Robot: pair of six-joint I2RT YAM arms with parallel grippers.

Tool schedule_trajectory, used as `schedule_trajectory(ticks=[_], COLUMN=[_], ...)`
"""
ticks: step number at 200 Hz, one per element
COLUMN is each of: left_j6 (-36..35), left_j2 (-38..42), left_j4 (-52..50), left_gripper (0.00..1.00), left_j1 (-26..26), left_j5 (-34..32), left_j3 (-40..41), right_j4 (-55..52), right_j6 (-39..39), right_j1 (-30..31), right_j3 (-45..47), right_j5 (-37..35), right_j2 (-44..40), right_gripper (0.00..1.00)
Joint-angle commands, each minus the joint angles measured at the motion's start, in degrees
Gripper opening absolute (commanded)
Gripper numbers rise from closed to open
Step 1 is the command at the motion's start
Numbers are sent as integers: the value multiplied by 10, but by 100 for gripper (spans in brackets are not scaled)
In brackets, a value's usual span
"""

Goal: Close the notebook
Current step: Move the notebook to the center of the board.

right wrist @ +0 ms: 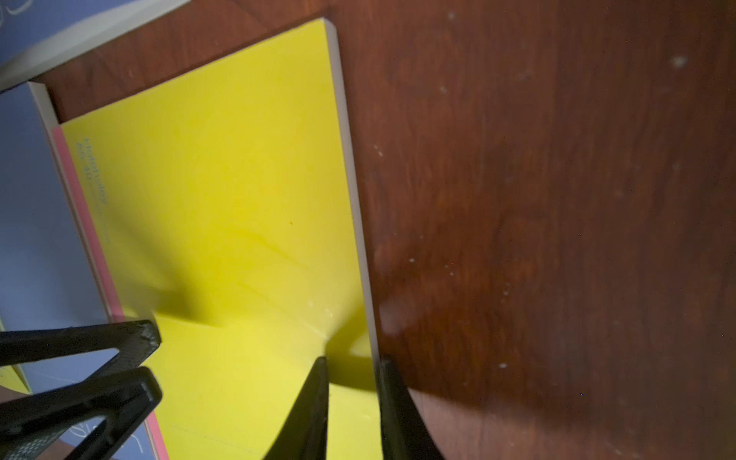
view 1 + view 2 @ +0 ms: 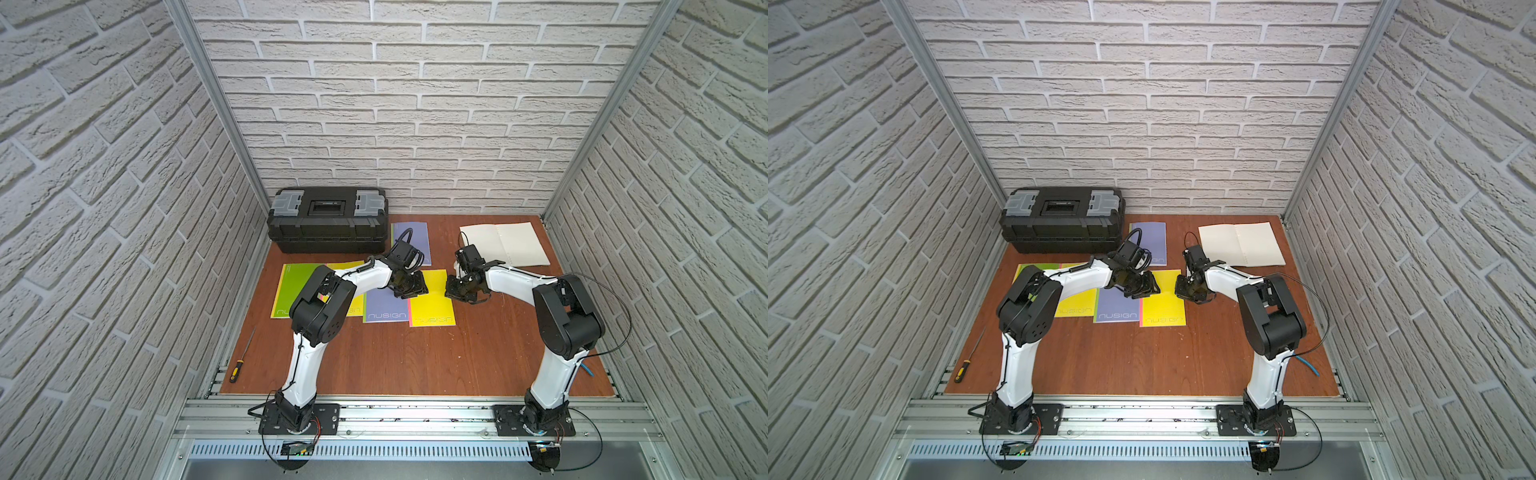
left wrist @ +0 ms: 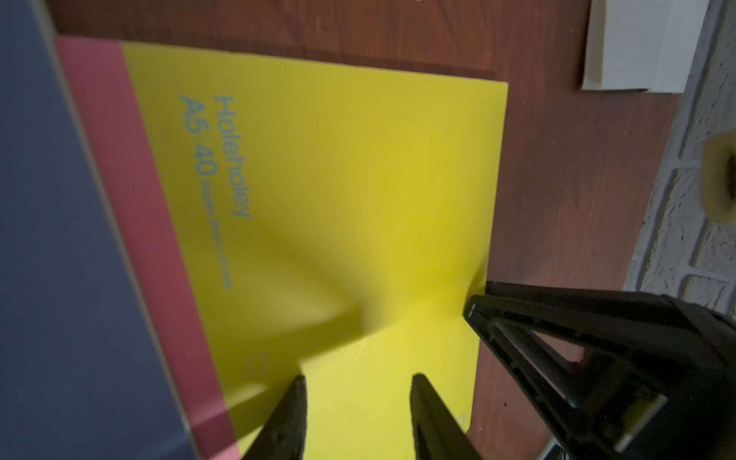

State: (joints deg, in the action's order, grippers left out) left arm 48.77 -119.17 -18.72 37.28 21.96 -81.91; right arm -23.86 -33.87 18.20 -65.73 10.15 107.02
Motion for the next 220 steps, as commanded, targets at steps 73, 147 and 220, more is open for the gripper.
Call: schedule_trajectory(ticks=[73, 147, 220], left_j6=[-53, -80, -84], left_j2=[19, 82, 62], left_j4=[-45, -60, -73], left_gripper=[45, 54, 56], left_j1=[-7, 6, 24], left_j5=[-7, -23, -22], left_j3=[6, -26, -78], right_j4=[-30, -82, -103], right_j6=[6, 34, 67], right_j1=[22, -19, -101], right_j3=[-35, -50, -49], right_j5=[-12, -45, -47], right_j2=[-9, -65, -88], right_gripper=[25, 30, 32])
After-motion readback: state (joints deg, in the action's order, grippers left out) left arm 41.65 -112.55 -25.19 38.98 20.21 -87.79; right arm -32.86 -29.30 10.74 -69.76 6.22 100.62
